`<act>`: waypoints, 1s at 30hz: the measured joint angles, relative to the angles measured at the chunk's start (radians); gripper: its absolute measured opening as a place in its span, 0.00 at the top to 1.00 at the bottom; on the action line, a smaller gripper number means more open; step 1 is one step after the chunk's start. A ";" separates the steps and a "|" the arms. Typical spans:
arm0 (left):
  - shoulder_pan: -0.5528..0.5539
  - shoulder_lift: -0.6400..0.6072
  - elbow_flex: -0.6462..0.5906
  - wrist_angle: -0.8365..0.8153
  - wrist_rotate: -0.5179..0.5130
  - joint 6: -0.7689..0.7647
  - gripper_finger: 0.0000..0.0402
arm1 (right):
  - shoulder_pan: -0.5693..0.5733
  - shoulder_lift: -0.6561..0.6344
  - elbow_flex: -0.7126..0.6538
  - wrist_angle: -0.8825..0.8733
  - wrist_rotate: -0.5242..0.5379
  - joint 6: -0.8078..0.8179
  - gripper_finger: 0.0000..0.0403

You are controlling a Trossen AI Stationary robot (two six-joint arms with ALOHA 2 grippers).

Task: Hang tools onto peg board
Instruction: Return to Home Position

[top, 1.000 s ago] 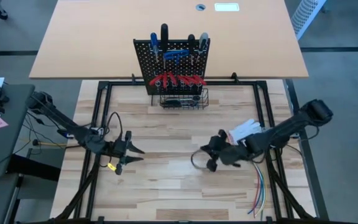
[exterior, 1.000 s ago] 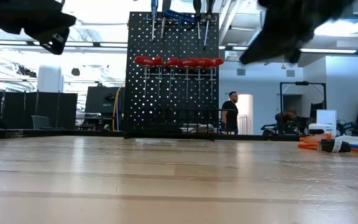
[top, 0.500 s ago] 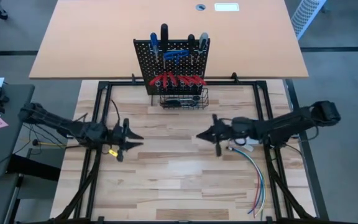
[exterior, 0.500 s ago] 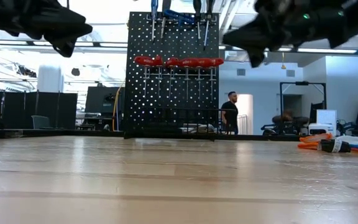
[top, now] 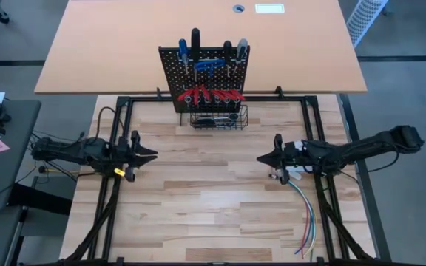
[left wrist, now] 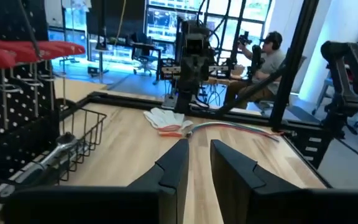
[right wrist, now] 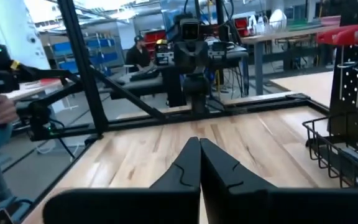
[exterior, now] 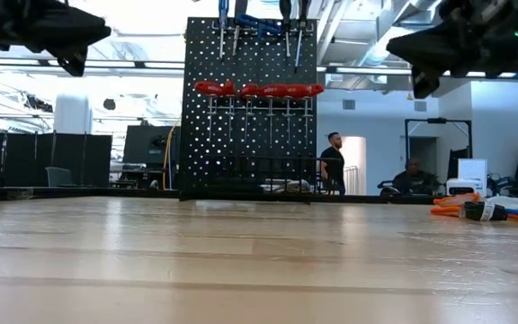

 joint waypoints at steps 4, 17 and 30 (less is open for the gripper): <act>0.001 -0.078 0.000 -0.064 -0.042 0.013 0.86 | 0.014 -0.071 -0.060 0.020 0.000 -0.010 0.99; 0.001 -0.096 0.010 -0.137 -0.086 0.015 0.86 | 0.003 -0.334 -0.146 -0.073 0.011 -0.057 0.99; 0.001 -0.096 0.010 -0.144 -0.087 0.001 0.86 | -0.074 -0.740 -0.147 -0.500 -0.001 -0.012 0.99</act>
